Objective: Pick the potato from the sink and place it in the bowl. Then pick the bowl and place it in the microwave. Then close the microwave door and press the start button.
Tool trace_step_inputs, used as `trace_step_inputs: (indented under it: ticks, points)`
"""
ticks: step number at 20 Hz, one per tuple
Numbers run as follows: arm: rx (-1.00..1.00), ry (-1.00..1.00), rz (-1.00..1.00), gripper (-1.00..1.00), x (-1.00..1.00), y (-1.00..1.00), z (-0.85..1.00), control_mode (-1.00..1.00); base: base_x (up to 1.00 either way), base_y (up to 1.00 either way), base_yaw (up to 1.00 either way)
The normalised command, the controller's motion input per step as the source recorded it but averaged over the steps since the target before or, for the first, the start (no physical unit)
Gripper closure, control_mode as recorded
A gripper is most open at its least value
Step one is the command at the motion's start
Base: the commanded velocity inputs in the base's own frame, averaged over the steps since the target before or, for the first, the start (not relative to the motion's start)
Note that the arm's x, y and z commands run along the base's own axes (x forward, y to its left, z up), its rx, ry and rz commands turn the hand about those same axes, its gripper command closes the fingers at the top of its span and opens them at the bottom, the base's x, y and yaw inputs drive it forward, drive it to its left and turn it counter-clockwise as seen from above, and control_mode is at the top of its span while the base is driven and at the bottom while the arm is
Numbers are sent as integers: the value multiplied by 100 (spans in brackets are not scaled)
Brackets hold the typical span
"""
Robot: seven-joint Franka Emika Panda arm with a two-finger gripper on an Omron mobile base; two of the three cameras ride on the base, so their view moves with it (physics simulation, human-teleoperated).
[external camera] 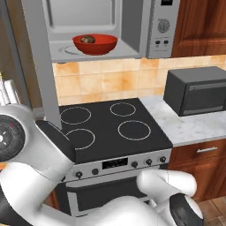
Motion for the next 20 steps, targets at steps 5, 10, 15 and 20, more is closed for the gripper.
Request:
trace_step_inputs:
  ticks: [5, 10, 15, 20]
  points:
    - [4, 0, -20, -100, 46, -43, 0, -100, 0, 0, 0]
    - [15, -2, -10, -100, 0, -100, 5, -100, 0, 0, 0]
    - [15, 0, 0, -100, 27, -100, 0, -100, 0, 0, 0]
    - [15, 0, 0, -100, 71, -100, 0, -100, 0, 0, 0]
